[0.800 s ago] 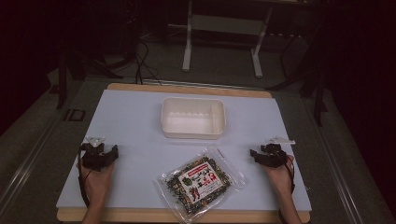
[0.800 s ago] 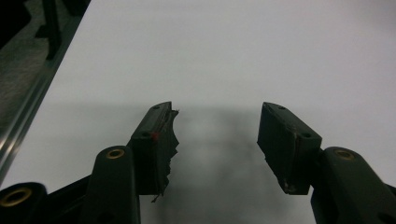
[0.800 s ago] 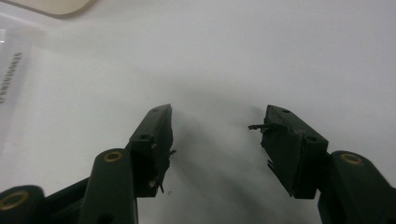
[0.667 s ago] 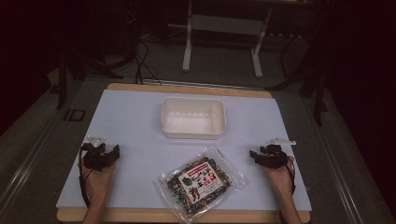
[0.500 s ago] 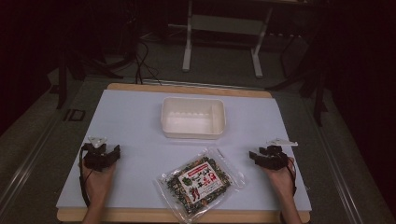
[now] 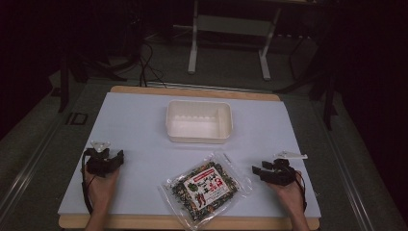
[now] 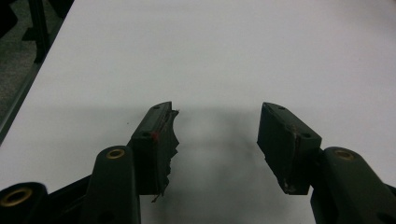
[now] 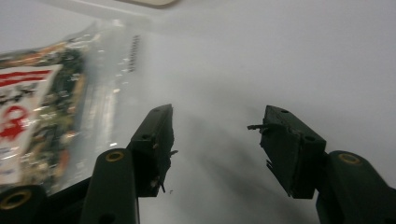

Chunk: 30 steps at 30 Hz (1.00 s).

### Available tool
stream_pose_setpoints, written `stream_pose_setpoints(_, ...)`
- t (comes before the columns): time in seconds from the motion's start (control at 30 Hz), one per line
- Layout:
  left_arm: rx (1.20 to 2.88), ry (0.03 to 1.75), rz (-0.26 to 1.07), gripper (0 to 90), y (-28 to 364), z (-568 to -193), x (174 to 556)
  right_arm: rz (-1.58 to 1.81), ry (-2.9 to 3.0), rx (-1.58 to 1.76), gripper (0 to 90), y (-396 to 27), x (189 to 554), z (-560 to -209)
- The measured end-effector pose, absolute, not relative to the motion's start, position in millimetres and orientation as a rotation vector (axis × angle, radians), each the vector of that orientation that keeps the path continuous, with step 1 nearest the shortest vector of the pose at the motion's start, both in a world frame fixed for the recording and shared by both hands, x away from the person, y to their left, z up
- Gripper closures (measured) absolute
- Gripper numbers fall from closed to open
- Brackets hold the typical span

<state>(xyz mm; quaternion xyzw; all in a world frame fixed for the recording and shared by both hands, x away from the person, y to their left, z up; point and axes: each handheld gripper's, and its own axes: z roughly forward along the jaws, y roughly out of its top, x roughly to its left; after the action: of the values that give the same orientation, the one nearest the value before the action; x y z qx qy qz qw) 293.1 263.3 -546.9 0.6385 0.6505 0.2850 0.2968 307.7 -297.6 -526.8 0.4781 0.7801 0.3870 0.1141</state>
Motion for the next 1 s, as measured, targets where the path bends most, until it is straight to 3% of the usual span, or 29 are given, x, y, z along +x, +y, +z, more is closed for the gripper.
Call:
stream_pose_setpoints(0.47,1.708,1.729,0.763,45.2,262.0,-547.0,293.5,1.203,2.394,1.401,38.4,-281.3,287.2,-529.1)
stream_pose_setpoints(1.0,1.713,1.725,0.771,44.6,260.4,-547.4,293.9,1.220,2.493,1.433,40.2,-276.7,282.2,-535.8)
